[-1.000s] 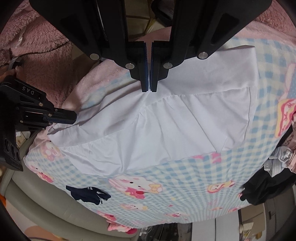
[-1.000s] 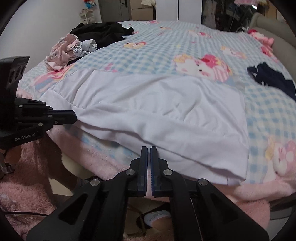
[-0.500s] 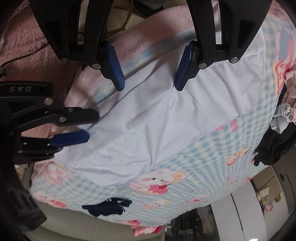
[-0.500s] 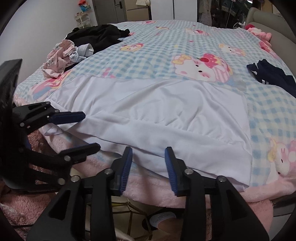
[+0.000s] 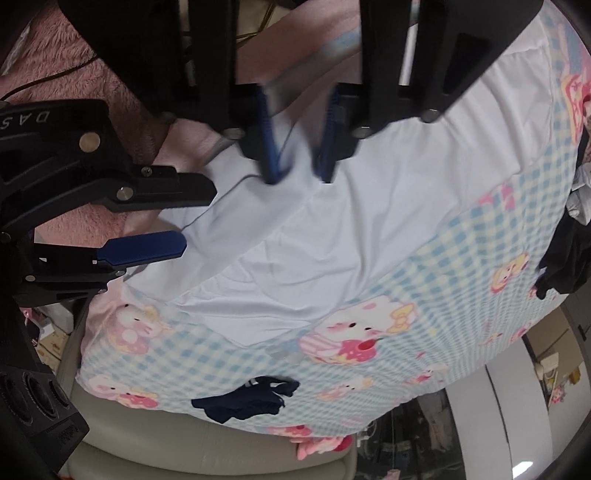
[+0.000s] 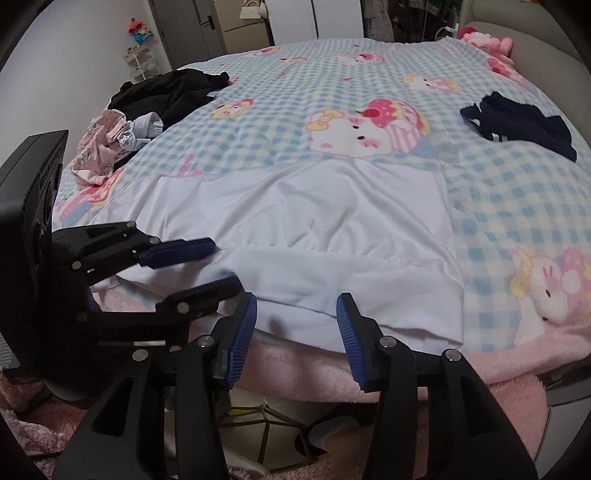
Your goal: Fold clothes
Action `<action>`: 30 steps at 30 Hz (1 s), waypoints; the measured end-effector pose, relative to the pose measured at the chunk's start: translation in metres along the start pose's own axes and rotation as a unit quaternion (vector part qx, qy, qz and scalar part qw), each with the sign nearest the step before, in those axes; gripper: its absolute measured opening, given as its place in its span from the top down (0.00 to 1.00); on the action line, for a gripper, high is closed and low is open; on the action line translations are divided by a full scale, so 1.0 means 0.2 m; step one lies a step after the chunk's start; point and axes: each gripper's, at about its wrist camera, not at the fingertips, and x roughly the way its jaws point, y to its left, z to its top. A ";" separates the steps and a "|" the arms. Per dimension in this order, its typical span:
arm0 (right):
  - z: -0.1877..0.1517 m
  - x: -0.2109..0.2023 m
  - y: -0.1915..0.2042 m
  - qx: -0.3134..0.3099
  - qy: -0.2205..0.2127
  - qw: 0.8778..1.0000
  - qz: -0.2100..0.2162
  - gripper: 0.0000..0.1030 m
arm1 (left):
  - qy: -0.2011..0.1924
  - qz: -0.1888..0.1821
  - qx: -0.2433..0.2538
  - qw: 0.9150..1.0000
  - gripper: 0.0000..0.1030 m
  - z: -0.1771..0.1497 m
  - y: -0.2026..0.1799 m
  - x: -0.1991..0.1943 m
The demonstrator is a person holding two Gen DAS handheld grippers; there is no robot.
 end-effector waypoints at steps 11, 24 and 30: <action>0.03 0.03 0.05 -0.021 0.001 1.000 -0.016 0.55 | -0.014 -0.043 -0.036 0.998 0.94 -0.02 0.07 -0.14; 0.09 -0.04 -0.01 0.011 -0.005 1.000 -0.002 0.54 | -0.031 -0.109 -0.131 0.985 0.50 -0.14 0.23 -0.20; 0.09 0.07 -0.04 0.005 0.022 0.999 -0.042 0.54 | -0.025 0.001 -0.223 0.974 0.57 -0.26 0.59 -0.27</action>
